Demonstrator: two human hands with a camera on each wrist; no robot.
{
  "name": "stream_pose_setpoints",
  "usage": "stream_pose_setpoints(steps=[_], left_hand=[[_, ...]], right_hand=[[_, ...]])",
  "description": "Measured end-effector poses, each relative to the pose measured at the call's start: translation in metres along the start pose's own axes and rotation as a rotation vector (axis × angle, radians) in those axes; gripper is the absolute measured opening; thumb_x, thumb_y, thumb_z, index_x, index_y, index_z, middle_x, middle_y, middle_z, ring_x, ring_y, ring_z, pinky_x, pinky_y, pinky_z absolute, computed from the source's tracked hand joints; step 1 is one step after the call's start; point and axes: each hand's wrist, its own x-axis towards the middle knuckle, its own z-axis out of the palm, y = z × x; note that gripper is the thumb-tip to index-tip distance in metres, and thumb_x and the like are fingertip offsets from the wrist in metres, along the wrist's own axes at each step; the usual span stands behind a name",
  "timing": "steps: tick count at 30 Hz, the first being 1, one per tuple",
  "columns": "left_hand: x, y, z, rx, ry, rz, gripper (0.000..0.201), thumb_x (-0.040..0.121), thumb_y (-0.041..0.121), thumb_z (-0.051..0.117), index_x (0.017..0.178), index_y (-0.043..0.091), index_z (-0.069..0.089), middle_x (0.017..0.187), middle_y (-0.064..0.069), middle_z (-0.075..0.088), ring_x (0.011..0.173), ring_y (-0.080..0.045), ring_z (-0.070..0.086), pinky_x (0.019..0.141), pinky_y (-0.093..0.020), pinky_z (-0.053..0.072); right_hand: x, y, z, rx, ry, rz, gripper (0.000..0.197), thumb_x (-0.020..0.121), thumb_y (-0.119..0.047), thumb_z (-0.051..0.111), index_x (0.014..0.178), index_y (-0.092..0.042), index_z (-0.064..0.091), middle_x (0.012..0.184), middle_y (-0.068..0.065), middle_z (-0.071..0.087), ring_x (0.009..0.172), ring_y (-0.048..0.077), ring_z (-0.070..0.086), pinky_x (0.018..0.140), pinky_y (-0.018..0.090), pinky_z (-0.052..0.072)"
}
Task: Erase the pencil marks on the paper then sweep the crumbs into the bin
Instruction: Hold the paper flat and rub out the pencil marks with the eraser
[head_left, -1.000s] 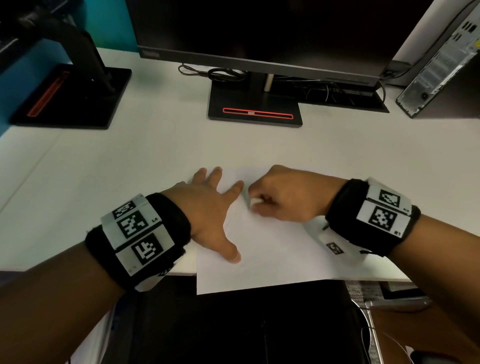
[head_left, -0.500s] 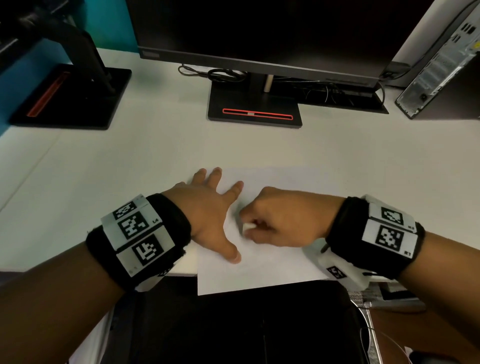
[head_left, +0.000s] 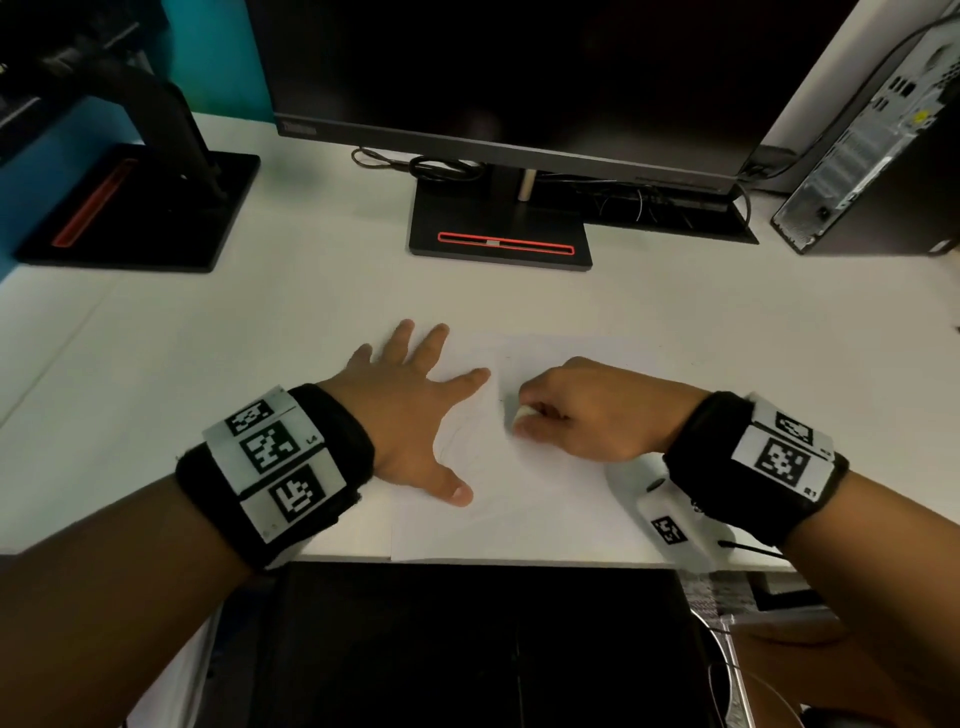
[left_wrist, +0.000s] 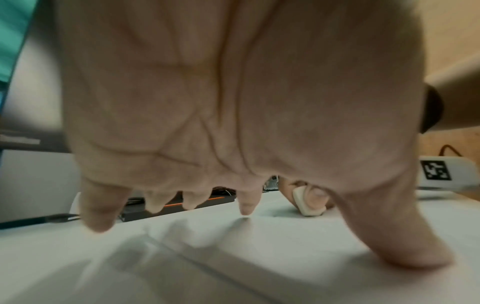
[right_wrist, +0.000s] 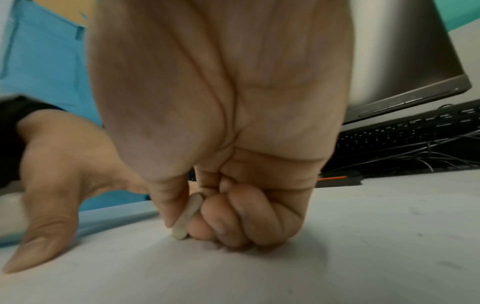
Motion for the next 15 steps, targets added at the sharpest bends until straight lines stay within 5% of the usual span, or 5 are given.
stream_pose_setpoints(steps=[5, 12, 15], left_hand=[[-0.005, 0.001, 0.007, -0.012, 0.066, 0.115, 0.1, 0.084, 0.075, 0.057, 0.156, 0.048, -0.006, 0.163, 0.0, -0.033, 0.151, -0.026, -0.028, 0.124, -0.053, -0.003], [-0.006, -0.002, 0.011, 0.009, -0.041, 0.112, 0.121, 0.073, 0.081, 0.064, 0.154, 0.048, -0.02, 0.164, 0.002, -0.031, 0.152, -0.022, -0.024, 0.123, -0.057, 0.002], [-0.006, -0.001, 0.01, -0.005, -0.058, 0.108, 0.123, 0.072, 0.08, 0.065, 0.153, 0.048, -0.021, 0.163, 0.003, -0.033, 0.151, -0.022, -0.026, 0.123, -0.058, 0.002]], right_hand=[[0.003, 0.0, -0.003, -0.016, 0.033, 0.011, 0.035, 0.102, -0.033, 0.049, 0.07, -0.017, 0.048, 0.065, -0.007, 0.047, 0.06, 0.007, 0.045, 0.058, 0.022, 0.03], [-0.006, -0.028, 0.008, -0.007, -0.092, -0.143, 0.035, 0.101, -0.031, 0.053, 0.069, -0.019, 0.047, 0.055, -0.007, 0.046, 0.055, 0.004, 0.048, 0.055, 0.016, 0.034], [0.001, -0.015, -0.004, -0.018, -0.038, -0.101, 0.035, 0.101, -0.03, 0.053, 0.067, -0.025, 0.046, 0.059, -0.01, 0.047, 0.057, 0.001, 0.049, 0.058, 0.016, 0.032]])
